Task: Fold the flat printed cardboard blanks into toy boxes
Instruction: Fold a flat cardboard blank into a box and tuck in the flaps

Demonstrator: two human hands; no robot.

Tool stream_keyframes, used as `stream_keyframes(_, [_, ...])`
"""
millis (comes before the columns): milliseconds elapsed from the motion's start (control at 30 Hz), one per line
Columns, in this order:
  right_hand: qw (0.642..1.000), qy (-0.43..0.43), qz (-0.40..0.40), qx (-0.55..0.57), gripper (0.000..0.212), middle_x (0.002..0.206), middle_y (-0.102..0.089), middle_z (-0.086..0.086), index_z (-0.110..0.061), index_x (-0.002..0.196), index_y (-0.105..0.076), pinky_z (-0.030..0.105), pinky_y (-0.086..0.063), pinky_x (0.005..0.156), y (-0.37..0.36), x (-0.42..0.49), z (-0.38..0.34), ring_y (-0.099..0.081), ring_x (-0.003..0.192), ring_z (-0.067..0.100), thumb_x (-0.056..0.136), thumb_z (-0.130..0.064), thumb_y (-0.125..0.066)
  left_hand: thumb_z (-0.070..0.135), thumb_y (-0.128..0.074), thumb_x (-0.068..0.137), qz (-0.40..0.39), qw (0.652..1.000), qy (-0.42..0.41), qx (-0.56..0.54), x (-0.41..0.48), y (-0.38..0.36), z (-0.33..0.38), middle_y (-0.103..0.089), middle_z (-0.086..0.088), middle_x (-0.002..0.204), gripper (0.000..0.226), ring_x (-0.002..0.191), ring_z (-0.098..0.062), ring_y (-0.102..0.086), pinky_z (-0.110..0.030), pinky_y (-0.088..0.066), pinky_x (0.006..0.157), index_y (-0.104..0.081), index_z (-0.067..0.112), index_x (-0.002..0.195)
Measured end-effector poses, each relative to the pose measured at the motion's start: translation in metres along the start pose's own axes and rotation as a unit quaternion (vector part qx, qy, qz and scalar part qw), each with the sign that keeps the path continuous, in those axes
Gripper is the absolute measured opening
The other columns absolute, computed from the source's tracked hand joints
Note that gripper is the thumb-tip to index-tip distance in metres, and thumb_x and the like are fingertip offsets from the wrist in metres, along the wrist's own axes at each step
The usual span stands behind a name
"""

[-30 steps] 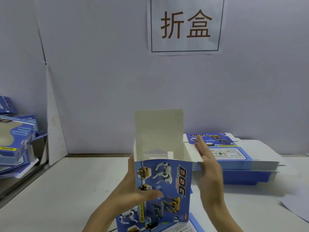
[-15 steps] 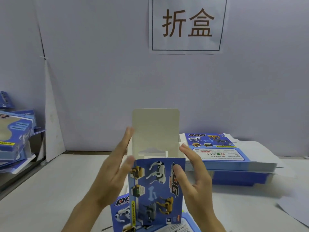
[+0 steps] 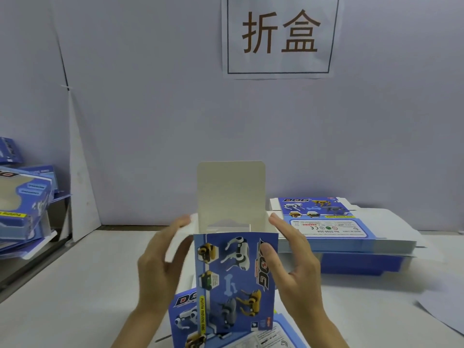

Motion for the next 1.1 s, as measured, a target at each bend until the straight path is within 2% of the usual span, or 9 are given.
stream_keyframes(167, [0.997, -0.05, 0.023, 0.06, 0.046, 0.123, -0.049, -0.044, -0.044, 0.126, -0.048, 0.05, -0.057, 0.082, -0.008, -0.007, 0.006, -0.048, 0.129, 0.012, 0.082, -0.038, -0.057, 0.022, -0.036, 0.093, -0.006, 0.977, 0.158, -0.146, -0.039, -0.032, 0.0, -0.062, -0.002, 0.123, 0.033, 0.108, -0.004, -0.06, -0.014, -0.051, 0.082, -0.057, 0.033, 0.116])
stream_keyframes(300, [0.991, -0.072, 0.014, 0.109, 0.039, 0.125, -0.059, -0.023, -0.036, 0.122, -0.056, 0.049, -0.056, 0.084, -0.004, -0.005, 0.005, -0.054, 0.124, 0.018, 0.084, -0.036, -0.053, 0.058, -0.057, 0.082, -0.091, 0.957, 0.19, -0.199, -0.036, -0.033, -0.003, -0.052, 0.017, 0.138, 0.059, 0.121, -0.007, -0.055, -0.024, -0.054, 0.087, -0.041, 0.038, 0.135])
stream_keyframes(400, [0.989, -0.066, 0.023, 0.128, 0.024, 0.104, -0.07, -0.016, -0.029, 0.098, -0.068, 0.031, -0.055, 0.08, 0.011, 0.014, -0.002, -0.062, 0.107, 0.008, 0.083, -0.042, -0.055, 0.037, -0.082, 0.072, -0.154, 0.93, 0.245, -0.226, -0.043, -0.045, -0.001, -0.05, 0.046, 0.119, 0.086, 0.107, 0.016, -0.055, -0.007, -0.05, 0.073, -0.023, 0.052, 0.133])
stream_keyframes(500, [0.997, -0.044, 0.031, 0.051, 0.023, 0.096, -0.069, -0.019, -0.03, 0.095, -0.064, 0.02, -0.048, 0.083, 0.027, 0.051, -0.014, -0.062, 0.097, -0.001, 0.083, -0.05, -0.06, 0.034, -0.077, 0.055, -0.133, 0.934, 0.28, -0.181, -0.052, -0.046, -0.01, -0.059, 0.046, 0.093, 0.075, 0.089, 0.032, -0.049, 0.006, -0.039, 0.061, -0.035, 0.045, 0.116])
stream_keyframes(600, [0.99, -0.079, -0.095, 0.062, 0.04, 0.106, -0.066, -0.019, -0.036, 0.108, -0.057, 0.017, -0.047, 0.085, 0.02, 0.097, -0.028, -0.062, 0.1, -0.005, 0.074, -0.056, -0.065, 0.042, -0.075, 0.049, -0.122, 0.939, 0.291, -0.14, -0.057, -0.045, -0.017, -0.062, 0.031, 0.094, 0.072, 0.088, 0.027, -0.052, 0.006, -0.038, 0.062, -0.042, 0.038, 0.112])
stream_keyframes(733, [0.968, -0.092, -0.233, 0.01, 0.025, 0.072, -0.07, -0.019, -0.029, 0.085, -0.069, 0.009, -0.047, 0.061, -0.014, 0.142, -0.038, -0.064, 0.067, -0.006, 0.075, -0.051, -0.074, 0.015, -0.086, 0.06, -0.139, 0.944, 0.275, -0.115, -0.059, -0.045, -0.022, -0.071, 0.018, 0.082, 0.057, 0.085, 0.014, -0.062, -0.001, -0.045, 0.06, -0.051, 0.03, 0.103])
stream_keyframes(800, [0.957, -0.128, -0.262, 0.004, 0.023, 0.066, -0.07, -0.012, -0.021, 0.08, -0.071, 0.013, -0.05, 0.054, -0.03, 0.152, -0.031, -0.064, 0.059, 0.0, 0.079, -0.044, -0.074, 0.022, -0.088, 0.056, -0.139, 0.944, 0.271, -0.125, -0.058, -0.044, -0.021, -0.067, 0.014, 0.091, 0.062, 0.088, 0.014, -0.061, -0.002, -0.046, 0.062, -0.051, 0.029, 0.105])
stream_keyframes(967, [0.836, -0.41, -0.362, -0.043, 0.033, 0.096, -0.07, 0.009, -0.011, 0.096, -0.064, 0.035, -0.058, 0.074, -0.049, 0.143, 0.02, -0.065, 0.077, 0.023, 0.082, -0.04, -0.072, 0.037, -0.079, 0.054, -0.142, 0.942, 0.26, -0.157, -0.056, -0.043, -0.014, -0.065, 0.031, 0.106, 0.07, 0.096, 0.015, -0.059, -0.002, -0.046, 0.064, -0.048, 0.032, 0.117])
stream_keyframes(1100, [0.788, -0.382, -0.423, -0.234, 0.028, 0.124, -0.058, 0.006, -0.004, 0.124, -0.051, 0.029, -0.045, 0.083, -0.044, 0.119, 0.038, -0.058, 0.108, 0.022, 0.103, -0.02, -0.04, 0.045, -0.079, 0.055, -0.149, 0.934, 0.275, -0.171, -0.058, -0.045, -0.017, -0.069, 0.017, 0.111, 0.075, 0.104, -0.003, -0.063, -0.01, -0.052, 0.073, -0.05, 0.029, 0.122])
Point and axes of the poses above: each hand's wrist, its own x-axis towards the middle knuckle, its own y-axis out of the back of the hand, z = x × y, the point moved 4 cm from there along x, towards the middle knuckle
